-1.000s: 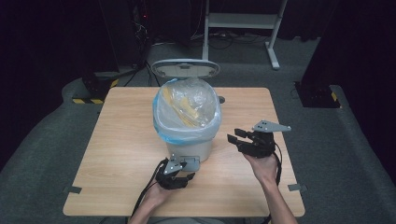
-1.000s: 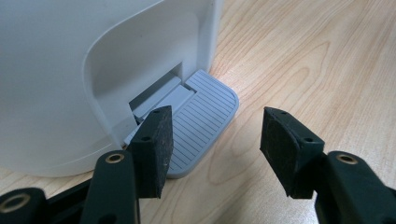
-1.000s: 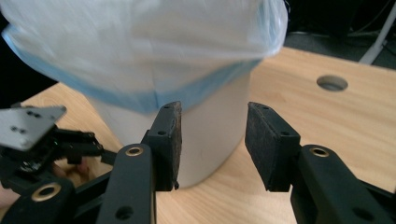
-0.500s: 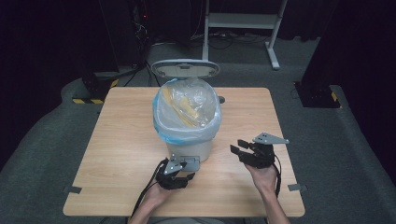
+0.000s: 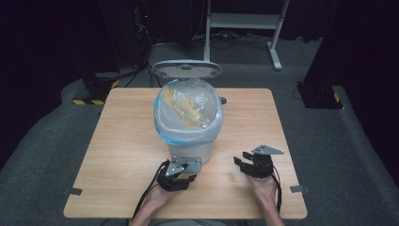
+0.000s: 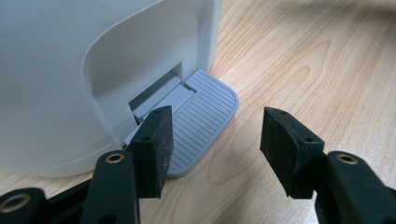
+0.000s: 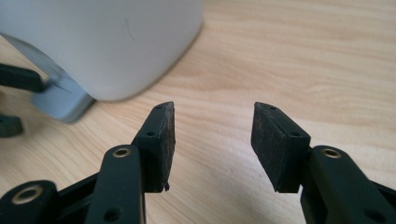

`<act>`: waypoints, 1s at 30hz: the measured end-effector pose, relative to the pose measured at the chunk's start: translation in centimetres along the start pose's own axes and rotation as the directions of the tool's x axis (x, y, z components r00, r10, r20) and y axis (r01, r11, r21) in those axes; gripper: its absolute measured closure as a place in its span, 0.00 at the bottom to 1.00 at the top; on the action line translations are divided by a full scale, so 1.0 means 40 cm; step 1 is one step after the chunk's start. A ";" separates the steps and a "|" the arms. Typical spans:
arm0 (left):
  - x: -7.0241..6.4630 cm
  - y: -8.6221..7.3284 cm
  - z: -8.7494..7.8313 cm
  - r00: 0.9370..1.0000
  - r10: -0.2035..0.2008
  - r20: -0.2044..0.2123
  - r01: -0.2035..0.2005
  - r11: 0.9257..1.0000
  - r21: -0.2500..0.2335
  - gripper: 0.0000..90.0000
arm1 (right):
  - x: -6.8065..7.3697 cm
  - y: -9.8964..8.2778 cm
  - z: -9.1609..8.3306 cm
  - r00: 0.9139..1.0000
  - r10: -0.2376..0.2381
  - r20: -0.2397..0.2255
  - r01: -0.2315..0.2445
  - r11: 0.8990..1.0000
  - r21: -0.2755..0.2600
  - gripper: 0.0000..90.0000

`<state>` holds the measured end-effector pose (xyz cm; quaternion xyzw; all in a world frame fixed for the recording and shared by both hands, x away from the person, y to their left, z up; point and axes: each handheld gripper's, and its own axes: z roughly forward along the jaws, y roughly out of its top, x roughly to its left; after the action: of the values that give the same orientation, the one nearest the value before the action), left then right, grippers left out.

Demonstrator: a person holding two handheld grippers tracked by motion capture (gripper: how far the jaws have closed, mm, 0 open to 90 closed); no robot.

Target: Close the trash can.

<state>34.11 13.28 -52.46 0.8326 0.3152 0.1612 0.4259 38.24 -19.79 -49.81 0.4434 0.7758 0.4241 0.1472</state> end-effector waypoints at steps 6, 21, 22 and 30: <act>0.000 0.000 0.000 1.000 0.001 -0.001 -0.001 1.000 0.000 0.49 | -0.001 -0.019 0.020 0.999 -0.013 0.034 0.012 0.999 0.035 0.53; -0.001 0.000 0.000 1.000 0.001 -0.003 -0.001 1.000 0.000 0.49 | 0.001 -0.050 0.050 0.993 -0.043 0.107 0.035 0.996 0.080 0.49; -0.001 0.000 0.000 1.000 0.001 -0.003 -0.001 1.000 0.000 0.49 | 0.001 -0.050 0.050 0.993 -0.043 0.107 0.035 0.996 0.080 0.49; -0.003 -0.002 -0.006 1.000 -0.011 0.006 0.011 1.000 -0.015 0.44 | 0.017 -0.050 0.057 0.985 -0.084 0.151 0.068 0.992 0.105 0.39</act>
<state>33.85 13.37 -52.38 0.8280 0.3174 0.1588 0.4341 38.12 -18.52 -52.63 0.4520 0.7984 0.3433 0.2011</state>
